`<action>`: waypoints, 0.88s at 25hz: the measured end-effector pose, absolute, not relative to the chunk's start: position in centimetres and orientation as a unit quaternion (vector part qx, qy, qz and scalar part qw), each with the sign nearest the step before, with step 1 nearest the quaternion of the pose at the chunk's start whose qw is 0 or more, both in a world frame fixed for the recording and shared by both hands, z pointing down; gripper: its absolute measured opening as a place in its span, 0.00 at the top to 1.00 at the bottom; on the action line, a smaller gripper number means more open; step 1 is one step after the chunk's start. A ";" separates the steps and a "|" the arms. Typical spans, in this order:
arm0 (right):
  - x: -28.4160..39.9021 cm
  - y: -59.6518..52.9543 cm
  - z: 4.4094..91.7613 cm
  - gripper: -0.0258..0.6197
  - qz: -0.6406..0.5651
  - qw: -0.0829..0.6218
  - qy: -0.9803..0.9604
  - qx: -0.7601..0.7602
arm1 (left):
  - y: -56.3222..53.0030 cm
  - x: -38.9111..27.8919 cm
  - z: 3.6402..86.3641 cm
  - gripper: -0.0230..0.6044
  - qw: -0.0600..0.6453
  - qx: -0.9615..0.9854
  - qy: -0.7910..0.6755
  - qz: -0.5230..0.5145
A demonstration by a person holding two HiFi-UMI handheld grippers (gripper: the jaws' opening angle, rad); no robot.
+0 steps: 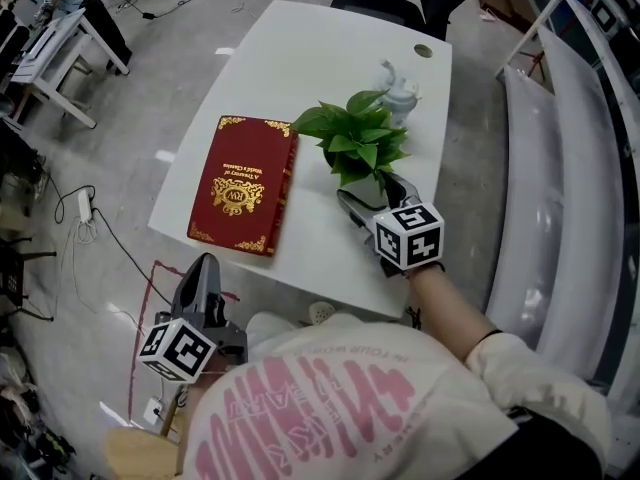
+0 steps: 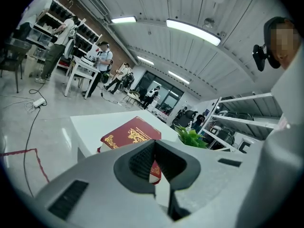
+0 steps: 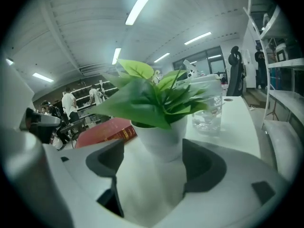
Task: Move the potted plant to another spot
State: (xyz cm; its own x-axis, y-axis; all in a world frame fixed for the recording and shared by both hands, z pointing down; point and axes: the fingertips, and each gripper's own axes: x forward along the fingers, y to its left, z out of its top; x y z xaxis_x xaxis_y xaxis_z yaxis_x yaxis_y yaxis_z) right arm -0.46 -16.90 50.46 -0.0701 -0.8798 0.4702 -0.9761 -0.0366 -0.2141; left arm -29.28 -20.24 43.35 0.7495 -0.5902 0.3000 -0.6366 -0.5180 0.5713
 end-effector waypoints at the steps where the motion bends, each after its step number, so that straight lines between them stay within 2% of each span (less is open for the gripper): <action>1: -0.6 -17.2 50.5 0.36 0.251 0.092 -0.689 0.673 | -20.3 -29.5 43.4 0.96 0.343 0.869 -0.356 0.035; 7: -0.4 -18.9 50.4 0.23 0.230 0.086 -0.685 0.686 | -20.9 -30.5 43.2 0.96 0.342 0.861 -0.376 0.038; 22: 1.4 -22.1 50.7 0.15 0.212 0.061 -0.653 0.724 | -21.5 -31.3 43.3 0.96 0.341 0.858 -0.382 0.033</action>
